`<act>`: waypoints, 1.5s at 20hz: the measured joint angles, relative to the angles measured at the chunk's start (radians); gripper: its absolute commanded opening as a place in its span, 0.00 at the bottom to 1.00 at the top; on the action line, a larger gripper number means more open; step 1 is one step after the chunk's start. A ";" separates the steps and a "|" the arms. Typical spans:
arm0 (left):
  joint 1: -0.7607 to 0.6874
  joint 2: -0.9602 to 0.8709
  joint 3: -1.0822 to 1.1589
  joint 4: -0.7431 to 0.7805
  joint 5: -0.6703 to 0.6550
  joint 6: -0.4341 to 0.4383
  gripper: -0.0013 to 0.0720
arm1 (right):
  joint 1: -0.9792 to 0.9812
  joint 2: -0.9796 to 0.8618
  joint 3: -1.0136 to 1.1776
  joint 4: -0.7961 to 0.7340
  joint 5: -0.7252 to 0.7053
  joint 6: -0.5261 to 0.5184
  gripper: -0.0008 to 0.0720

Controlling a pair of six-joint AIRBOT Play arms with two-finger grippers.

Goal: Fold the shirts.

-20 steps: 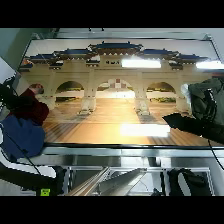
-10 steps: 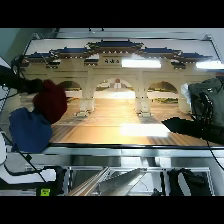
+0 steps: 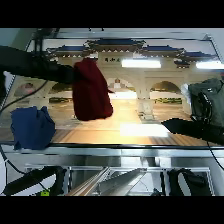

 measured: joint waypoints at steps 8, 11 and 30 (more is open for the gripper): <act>-0.225 -0.241 0.015 0.045 0.016 -0.045 0.96 | 0.000 0.000 0.000 -0.002 0.002 -0.006 0.65; -0.182 -0.293 0.059 0.058 0.061 -0.074 0.96 | 0.000 0.000 0.000 -0.022 0.002 0.001 0.65; -0.063 -0.144 -0.826 -0.093 -0.303 0.108 0.67 | 0.434 -0.461 -0.248 0.427 -0.414 -0.315 0.64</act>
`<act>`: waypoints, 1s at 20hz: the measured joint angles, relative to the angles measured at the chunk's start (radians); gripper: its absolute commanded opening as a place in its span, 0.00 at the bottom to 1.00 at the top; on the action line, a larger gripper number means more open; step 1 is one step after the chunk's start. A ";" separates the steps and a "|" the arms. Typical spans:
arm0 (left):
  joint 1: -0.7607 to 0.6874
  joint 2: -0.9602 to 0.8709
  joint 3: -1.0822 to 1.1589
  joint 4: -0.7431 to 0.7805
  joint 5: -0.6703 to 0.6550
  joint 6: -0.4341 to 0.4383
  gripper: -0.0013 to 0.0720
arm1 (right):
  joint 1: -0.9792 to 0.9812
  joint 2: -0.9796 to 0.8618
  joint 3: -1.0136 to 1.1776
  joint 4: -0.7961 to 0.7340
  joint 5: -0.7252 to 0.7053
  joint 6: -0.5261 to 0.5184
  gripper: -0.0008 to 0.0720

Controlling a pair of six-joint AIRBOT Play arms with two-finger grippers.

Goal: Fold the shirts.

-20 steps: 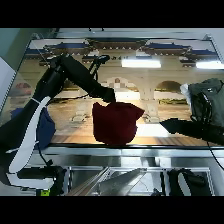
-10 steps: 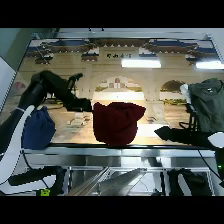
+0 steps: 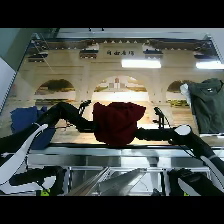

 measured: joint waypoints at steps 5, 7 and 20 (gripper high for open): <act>-0.071 -0.058 0.074 0.001 -0.023 0.014 0.05 | 0.056 -0.212 0.108 0.136 0.096 -0.164 0.04; -0.081 -0.056 0.111 -0.001 0.005 0.015 0.05 | 0.059 -0.220 0.145 0.155 0.158 -0.204 0.04; -0.121 0.605 0.753 -0.005 0.074 -0.100 0.05 | -0.141 0.425 0.890 -0.044 0.387 -0.142 0.04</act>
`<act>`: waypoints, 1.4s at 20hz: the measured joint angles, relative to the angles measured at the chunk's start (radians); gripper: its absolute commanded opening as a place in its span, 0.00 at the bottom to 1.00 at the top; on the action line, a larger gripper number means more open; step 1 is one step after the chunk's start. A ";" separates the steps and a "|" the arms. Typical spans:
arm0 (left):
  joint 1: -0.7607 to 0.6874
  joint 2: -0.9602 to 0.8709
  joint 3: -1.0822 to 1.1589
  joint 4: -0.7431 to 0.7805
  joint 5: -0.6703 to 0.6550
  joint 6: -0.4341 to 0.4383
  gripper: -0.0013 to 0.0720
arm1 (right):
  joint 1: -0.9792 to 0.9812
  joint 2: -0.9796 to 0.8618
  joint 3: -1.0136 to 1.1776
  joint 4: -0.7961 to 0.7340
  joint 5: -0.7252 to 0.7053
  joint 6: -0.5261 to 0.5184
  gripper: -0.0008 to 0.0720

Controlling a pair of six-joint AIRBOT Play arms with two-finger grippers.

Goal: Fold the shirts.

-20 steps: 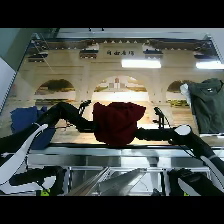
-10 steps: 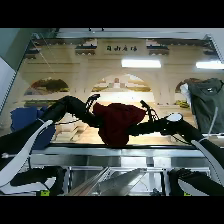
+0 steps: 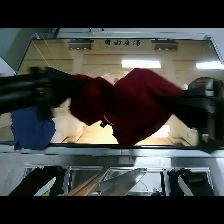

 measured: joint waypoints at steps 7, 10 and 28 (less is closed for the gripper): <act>0.003 0.125 -0.028 0.201 -0.008 -0.217 0.05 | -0.022 0.023 0.076 -0.156 0.008 0.143 0.04; 0.004 0.042 -0.172 0.280 -0.023 -0.259 0.05 | -0.021 -0.106 0.002 -0.174 0.010 0.153 0.04; 0.360 -0.835 -0.050 0.134 0.169 0.002 0.93 | -0.167 -0.763 -0.137 -0.089 -0.019 0.086 0.77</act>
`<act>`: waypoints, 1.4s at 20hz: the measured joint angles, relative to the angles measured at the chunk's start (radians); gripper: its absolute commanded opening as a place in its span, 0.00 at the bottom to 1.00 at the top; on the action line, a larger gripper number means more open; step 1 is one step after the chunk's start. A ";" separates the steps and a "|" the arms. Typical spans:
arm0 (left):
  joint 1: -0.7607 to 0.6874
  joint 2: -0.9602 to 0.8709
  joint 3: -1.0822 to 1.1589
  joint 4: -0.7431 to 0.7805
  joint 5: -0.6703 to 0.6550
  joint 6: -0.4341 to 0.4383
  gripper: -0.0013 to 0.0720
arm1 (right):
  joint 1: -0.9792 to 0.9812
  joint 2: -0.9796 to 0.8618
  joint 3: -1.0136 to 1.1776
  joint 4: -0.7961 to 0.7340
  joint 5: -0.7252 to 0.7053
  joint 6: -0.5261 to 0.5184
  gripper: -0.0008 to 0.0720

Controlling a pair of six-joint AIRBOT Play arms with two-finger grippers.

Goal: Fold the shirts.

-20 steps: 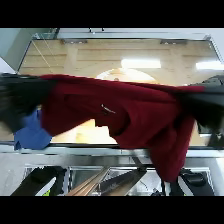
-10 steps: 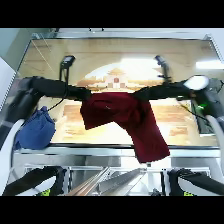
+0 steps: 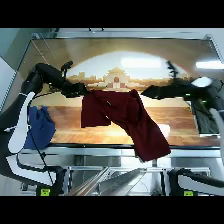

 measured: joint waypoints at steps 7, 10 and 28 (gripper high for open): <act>-0.166 -0.008 0.044 -0.083 0.104 0.013 0.93 | -0.274 0.401 -0.357 -0.235 0.128 0.247 0.77; -0.274 -0.049 0.047 -0.070 0.078 0.023 0.93 | -0.307 0.586 -0.601 -0.268 0.147 0.340 0.77; -0.436 -0.232 0.049 -0.076 -0.162 0.022 0.93 | -0.055 0.703 -0.982 -0.290 -0.028 0.565 0.77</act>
